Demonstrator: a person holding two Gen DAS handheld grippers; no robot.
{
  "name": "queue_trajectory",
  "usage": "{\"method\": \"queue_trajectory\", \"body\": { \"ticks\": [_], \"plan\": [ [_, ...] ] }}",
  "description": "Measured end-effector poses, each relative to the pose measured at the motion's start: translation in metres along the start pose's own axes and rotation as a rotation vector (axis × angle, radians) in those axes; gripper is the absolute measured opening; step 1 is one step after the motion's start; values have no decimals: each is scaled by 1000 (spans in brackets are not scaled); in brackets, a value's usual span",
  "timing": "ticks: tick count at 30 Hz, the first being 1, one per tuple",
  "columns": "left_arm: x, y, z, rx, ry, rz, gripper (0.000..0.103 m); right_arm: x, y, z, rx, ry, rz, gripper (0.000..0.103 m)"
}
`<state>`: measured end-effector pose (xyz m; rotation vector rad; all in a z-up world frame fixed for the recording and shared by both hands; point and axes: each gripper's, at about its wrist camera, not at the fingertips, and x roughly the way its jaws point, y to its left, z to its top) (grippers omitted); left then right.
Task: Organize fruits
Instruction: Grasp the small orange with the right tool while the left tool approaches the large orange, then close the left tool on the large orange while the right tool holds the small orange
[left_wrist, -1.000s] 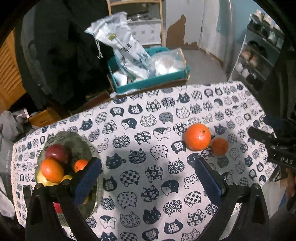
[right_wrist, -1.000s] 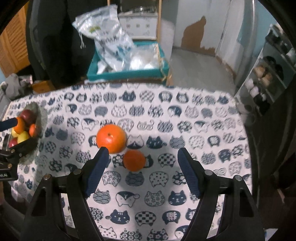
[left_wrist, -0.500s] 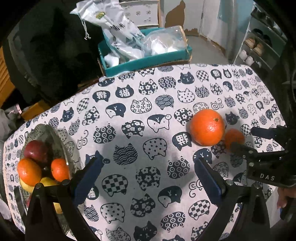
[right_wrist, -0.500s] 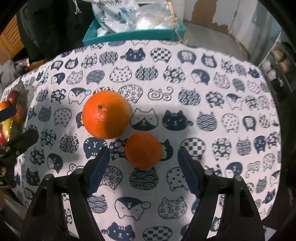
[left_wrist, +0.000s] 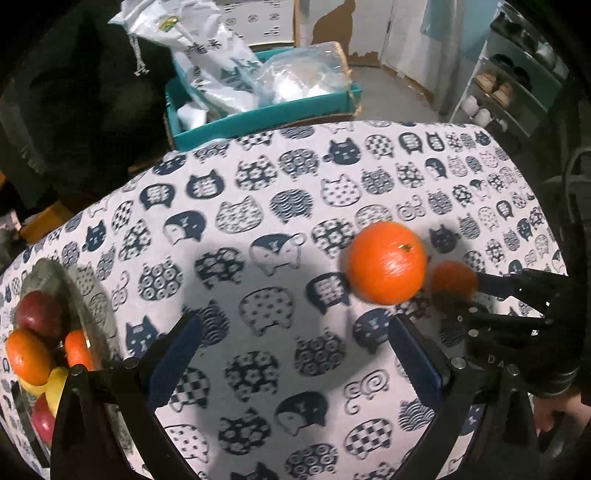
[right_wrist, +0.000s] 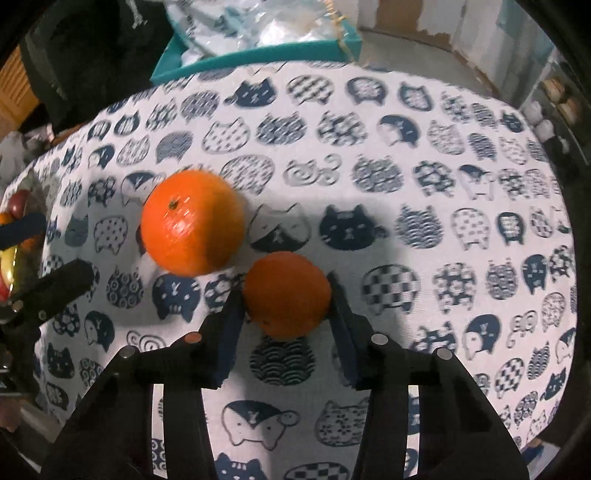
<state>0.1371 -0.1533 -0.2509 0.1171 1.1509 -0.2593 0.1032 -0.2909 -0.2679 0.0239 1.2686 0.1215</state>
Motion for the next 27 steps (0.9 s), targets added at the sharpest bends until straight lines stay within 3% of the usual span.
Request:
{"method": "queue_trajectory", "body": {
  "ticks": [11,23,27],
  "plan": [
    [20,-34,16,33,19,-28,102,-24,-46,12,98,-71,-81,46],
    [48,-61,23,26,57,-47,100,-20,-62,7,154,-52,-62,46],
    [54,-58,22,4,72,-58,81,-21,-63,6,158,-53,-53,46]
  ]
}}
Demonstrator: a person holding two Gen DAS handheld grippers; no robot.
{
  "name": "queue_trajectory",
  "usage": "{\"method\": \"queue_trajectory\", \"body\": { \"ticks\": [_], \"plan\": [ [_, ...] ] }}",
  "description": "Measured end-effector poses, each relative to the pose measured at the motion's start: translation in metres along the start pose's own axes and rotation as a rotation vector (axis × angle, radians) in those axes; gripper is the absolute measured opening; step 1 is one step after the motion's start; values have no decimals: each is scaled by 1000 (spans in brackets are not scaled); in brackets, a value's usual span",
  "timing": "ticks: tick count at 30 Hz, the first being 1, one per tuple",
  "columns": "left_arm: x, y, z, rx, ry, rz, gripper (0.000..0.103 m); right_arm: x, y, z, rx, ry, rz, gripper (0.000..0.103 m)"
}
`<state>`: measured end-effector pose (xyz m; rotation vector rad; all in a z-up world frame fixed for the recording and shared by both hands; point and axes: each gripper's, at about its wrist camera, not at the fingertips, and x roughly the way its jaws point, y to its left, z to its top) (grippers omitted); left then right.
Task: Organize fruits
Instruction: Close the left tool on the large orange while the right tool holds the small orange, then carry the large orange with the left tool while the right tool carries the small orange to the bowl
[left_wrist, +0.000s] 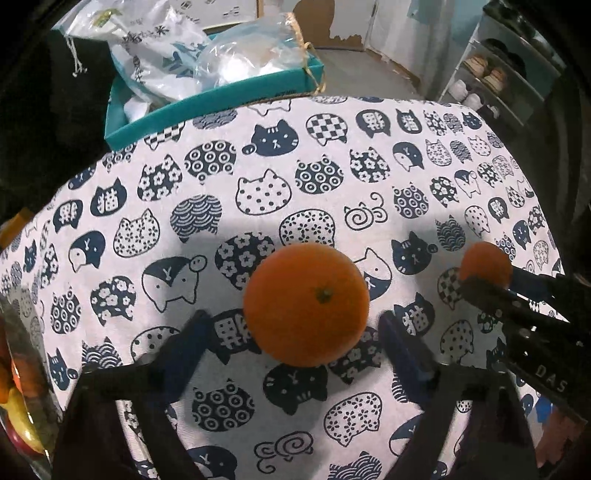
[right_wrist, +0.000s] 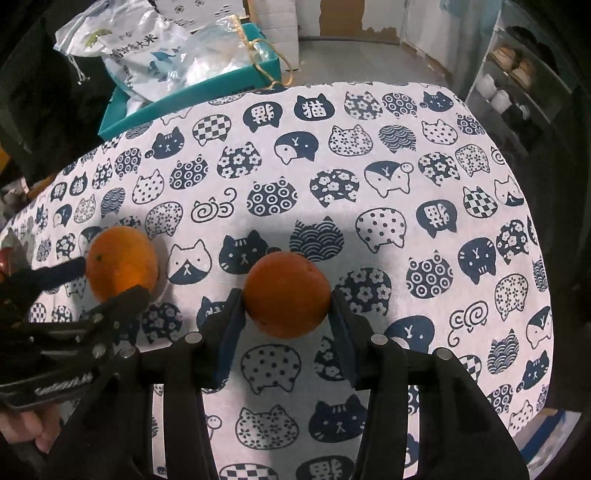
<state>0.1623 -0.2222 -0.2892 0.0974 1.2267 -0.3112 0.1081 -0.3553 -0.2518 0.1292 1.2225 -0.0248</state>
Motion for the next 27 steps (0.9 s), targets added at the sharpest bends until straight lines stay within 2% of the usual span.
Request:
{"method": "queue_trajectory", "body": {
  "ticks": [4,16,27],
  "plan": [
    [2,0,-3,5,7,-50,67,0,0,1,1,-3,6,46],
    [-17,5,-17,3,-18,3,65,-18,8,5,-30,-45,-7,46],
    [-63,26,-26,-26,-92,23,65,-58,37,9,-102,-122,-12,46]
  ]
}}
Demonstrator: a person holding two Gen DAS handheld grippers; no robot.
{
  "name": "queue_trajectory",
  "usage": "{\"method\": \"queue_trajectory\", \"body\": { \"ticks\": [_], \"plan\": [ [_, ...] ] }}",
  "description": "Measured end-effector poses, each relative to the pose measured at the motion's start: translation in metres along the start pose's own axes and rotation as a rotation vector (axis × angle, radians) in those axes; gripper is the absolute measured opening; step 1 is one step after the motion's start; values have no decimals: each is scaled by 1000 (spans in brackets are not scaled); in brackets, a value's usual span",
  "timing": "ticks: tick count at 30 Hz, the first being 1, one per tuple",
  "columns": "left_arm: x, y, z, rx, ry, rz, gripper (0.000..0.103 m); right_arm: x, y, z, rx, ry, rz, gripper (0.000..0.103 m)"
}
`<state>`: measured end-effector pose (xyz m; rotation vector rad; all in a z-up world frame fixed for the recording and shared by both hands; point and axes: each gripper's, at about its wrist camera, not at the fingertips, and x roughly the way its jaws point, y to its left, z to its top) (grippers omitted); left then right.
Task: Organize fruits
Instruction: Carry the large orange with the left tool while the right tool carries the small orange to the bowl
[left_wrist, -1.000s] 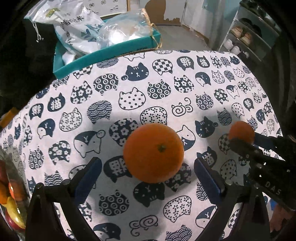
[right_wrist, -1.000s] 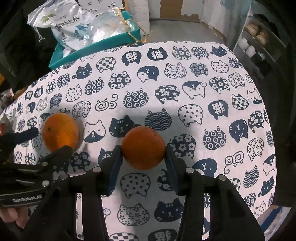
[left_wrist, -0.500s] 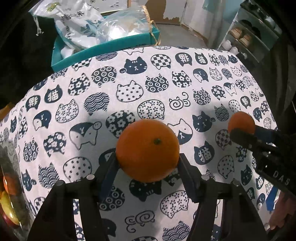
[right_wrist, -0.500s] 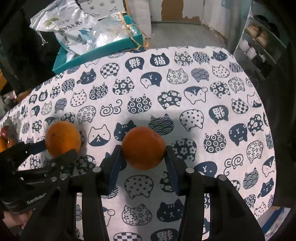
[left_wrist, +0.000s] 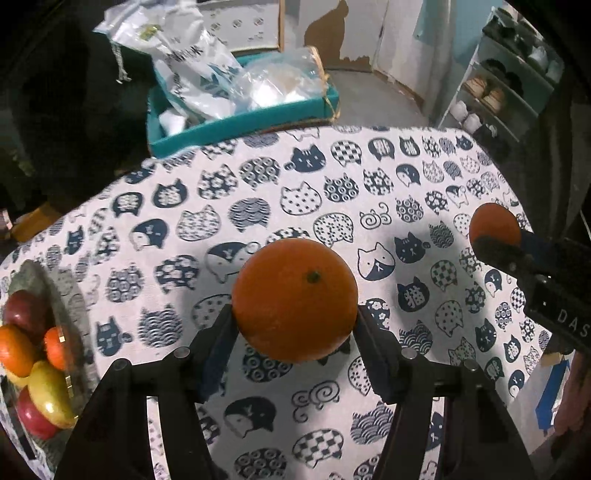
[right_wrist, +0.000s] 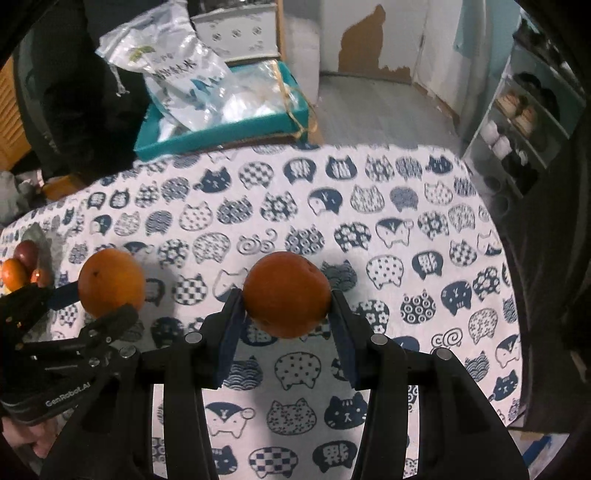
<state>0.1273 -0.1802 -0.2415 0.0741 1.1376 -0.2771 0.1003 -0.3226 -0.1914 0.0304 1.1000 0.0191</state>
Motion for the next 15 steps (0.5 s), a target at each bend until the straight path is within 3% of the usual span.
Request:
{"method": "queue_trajectory", "body": {
  "ticks": [15],
  "plan": [
    [-79,36,-9,-53,-115,8,65,-61,46,10,-81,-108,56,46]
  ]
}}
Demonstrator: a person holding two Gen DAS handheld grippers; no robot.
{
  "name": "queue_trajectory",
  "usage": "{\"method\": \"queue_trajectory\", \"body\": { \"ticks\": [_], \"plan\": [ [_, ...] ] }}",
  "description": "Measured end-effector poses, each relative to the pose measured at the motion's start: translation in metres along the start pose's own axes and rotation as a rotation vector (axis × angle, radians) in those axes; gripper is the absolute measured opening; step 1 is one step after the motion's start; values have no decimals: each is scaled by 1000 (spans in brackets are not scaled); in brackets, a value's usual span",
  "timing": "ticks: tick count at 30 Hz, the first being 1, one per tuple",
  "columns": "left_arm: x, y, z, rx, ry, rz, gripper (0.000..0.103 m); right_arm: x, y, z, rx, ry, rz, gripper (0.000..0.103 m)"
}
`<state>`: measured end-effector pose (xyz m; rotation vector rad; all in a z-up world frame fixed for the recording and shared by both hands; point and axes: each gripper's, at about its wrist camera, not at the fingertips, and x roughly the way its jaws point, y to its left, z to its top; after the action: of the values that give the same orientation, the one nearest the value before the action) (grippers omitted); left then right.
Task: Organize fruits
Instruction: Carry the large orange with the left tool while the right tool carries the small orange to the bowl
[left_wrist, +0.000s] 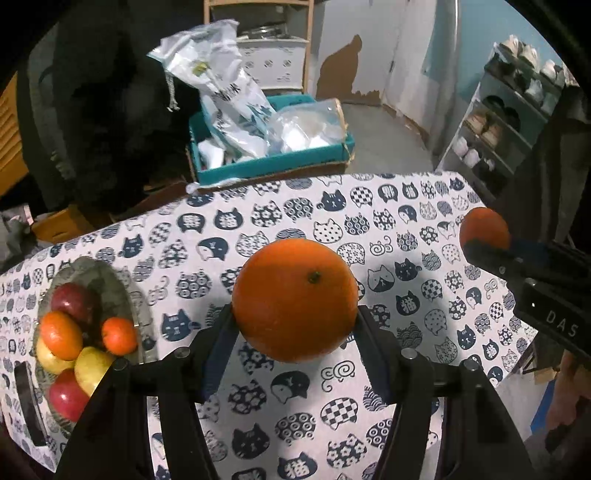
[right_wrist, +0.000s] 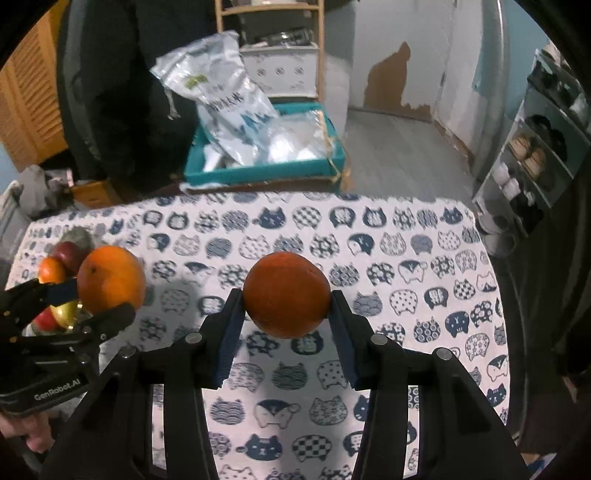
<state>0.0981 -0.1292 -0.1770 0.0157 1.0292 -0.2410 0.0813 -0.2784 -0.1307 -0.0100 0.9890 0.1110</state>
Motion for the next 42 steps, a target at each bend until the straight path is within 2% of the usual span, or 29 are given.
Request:
{"method": "queue_trajectory", "body": {
  "ticks": [11,21,31,42],
  "plan": [
    [-55,37,-10,-39,-71,24,65,-27,49,12,-79,-48,75,46],
    [-84,74,-21,-93,-108,50,65,-34,101,23,-155,-64,124,46],
    [-98,121,-34,-157,-128,102,65,-27,152,35,-212,-48,185,46],
    [-96,173,-50,-241,-111,152,65,4,206,44,-236,17,280,46]
  ]
}}
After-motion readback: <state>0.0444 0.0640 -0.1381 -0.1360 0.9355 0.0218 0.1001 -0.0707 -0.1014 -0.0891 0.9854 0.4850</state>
